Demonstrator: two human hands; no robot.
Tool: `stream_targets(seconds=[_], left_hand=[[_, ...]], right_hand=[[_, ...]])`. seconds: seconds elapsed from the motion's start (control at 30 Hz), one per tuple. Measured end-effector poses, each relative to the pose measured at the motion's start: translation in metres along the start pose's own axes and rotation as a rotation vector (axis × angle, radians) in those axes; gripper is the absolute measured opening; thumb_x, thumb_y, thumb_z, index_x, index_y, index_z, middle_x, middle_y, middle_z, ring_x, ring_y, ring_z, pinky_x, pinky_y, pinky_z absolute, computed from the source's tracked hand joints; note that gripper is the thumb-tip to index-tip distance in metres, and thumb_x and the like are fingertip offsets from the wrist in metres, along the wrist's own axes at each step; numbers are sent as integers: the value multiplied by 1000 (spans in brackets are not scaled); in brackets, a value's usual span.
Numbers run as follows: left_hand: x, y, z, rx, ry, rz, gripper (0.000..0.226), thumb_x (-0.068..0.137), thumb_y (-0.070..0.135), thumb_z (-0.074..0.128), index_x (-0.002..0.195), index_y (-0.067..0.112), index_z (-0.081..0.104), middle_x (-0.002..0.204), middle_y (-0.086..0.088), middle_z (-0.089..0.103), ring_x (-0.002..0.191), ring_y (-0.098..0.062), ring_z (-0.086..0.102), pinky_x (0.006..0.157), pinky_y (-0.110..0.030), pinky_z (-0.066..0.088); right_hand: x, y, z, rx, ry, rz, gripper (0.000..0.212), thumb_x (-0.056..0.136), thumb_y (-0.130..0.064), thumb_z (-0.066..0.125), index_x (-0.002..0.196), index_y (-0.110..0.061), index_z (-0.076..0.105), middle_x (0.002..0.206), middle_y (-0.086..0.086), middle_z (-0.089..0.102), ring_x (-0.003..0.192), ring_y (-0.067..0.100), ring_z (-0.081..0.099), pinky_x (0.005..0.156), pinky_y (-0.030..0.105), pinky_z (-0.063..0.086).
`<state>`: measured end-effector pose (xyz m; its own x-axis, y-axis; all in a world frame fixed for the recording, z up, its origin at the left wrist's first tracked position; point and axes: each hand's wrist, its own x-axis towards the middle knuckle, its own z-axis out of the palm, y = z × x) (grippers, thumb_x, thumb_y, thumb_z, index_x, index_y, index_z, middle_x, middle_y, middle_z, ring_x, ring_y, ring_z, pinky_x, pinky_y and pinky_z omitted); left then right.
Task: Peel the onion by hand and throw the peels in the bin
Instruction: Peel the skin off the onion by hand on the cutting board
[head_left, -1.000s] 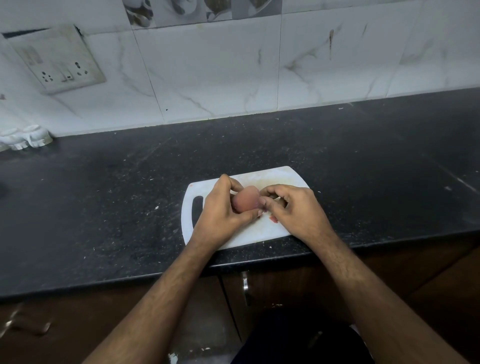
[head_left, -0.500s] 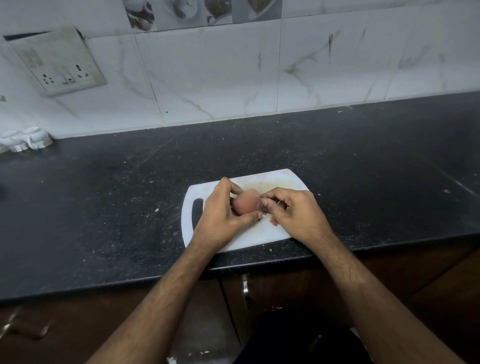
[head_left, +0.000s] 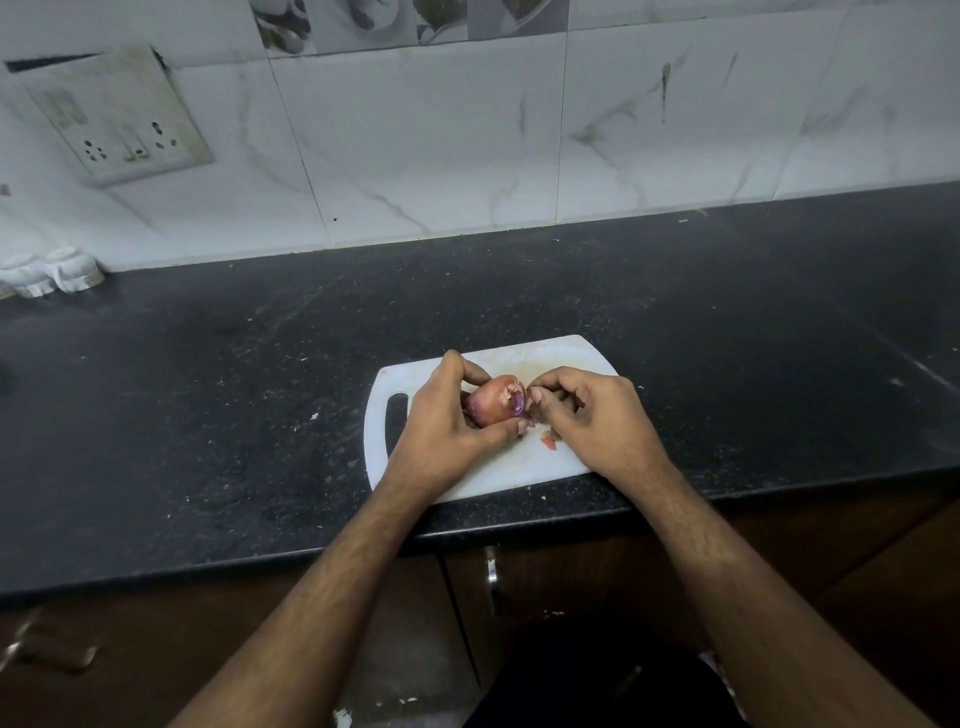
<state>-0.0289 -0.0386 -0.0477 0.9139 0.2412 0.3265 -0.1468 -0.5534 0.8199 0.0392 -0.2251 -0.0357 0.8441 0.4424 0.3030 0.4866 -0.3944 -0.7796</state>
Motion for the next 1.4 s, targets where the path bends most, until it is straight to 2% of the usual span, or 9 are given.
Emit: stream_targets(seconds=[0.27, 0.53, 0.73, 0.83, 0.97, 1.07, 1.17, 1.3, 1.4], left_hand=[[3, -4, 0, -171, -19, -40, 48, 80, 24, 94, 106, 25, 54, 107, 4, 74, 97, -12, 76, 86, -36, 64], [5, -10, -4, -338, -110, -75, 50, 87, 36, 84, 129, 32, 57, 128, 6, 66, 115, -6, 67, 99, -24, 53], [7, -14, -6, -351, -133, -68, 41, 94, 34, 71, 134, 37, 63, 132, 13, 68, 125, -11, 64, 112, -32, 47], [9, -18, -6, -392, -91, -135, 35, 95, 38, 69, 129, 44, 62, 134, 8, 65, 130, -20, 63, 119, -44, 45], [9, -18, -5, -357, -65, -156, 42, 90, 55, 68, 130, 46, 57, 137, 6, 62, 129, -22, 63, 117, -49, 48], [8, -17, -3, -311, -94, -124, 39, 92, 54, 68, 127, 44, 55, 127, 19, 63, 122, -14, 66, 111, -44, 53], [6, -15, -4, -270, -119, -95, 37, 98, 37, 72, 129, 38, 52, 118, 25, 62, 106, 2, 64, 97, -26, 53], [5, -13, -6, -227, -108, -38, 57, 98, 30, 76, 148, 31, 50, 134, 2, 54, 111, 0, 63, 96, -18, 51], [5, -11, -5, -208, -126, -3, 54, 91, 22, 83, 140, 27, 60, 130, -1, 54, 110, 4, 61, 95, -16, 50]], right_hand=[[1, 0, 0, -29, 27, 12, 7, 98, -21, 66, 97, -20, 74, 73, -13, 69, 64, -4, 63, 61, 10, 48], [1, 1, 0, -25, 42, 33, 7, 93, -27, 68, 89, -21, 69, 71, -8, 67, 58, 1, 54, 58, 27, 50], [2, 1, 1, -44, 50, 44, 7, 90, -21, 65, 85, -17, 64, 70, -6, 63, 56, 1, 52, 59, 30, 49], [2, 4, 1, -66, 66, 45, 14, 93, -27, 63, 83, -17, 61, 68, -6, 58, 57, 4, 46, 51, 21, 39], [2, 3, 0, -76, 78, 72, 16, 94, -21, 56, 81, -16, 65, 62, -9, 56, 51, 5, 44, 52, 21, 32], [3, 4, 2, -74, 33, 80, 28, 90, -13, 49, 77, -23, 72, 68, -9, 70, 52, 8, 57, 52, 31, 48], [4, 4, 3, -86, 19, 72, 33, 87, -16, 45, 85, -25, 76, 78, -13, 74, 72, 18, 71, 68, 43, 60], [2, 0, 2, -101, 40, 30, 20, 100, -18, 52, 101, -19, 72, 70, -15, 66, 59, -1, 63, 59, 20, 51], [-1, -3, 1, -74, 3, -19, 14, 102, -31, 59, 95, -21, 67, 62, -15, 65, 53, -3, 62, 55, 15, 47]])
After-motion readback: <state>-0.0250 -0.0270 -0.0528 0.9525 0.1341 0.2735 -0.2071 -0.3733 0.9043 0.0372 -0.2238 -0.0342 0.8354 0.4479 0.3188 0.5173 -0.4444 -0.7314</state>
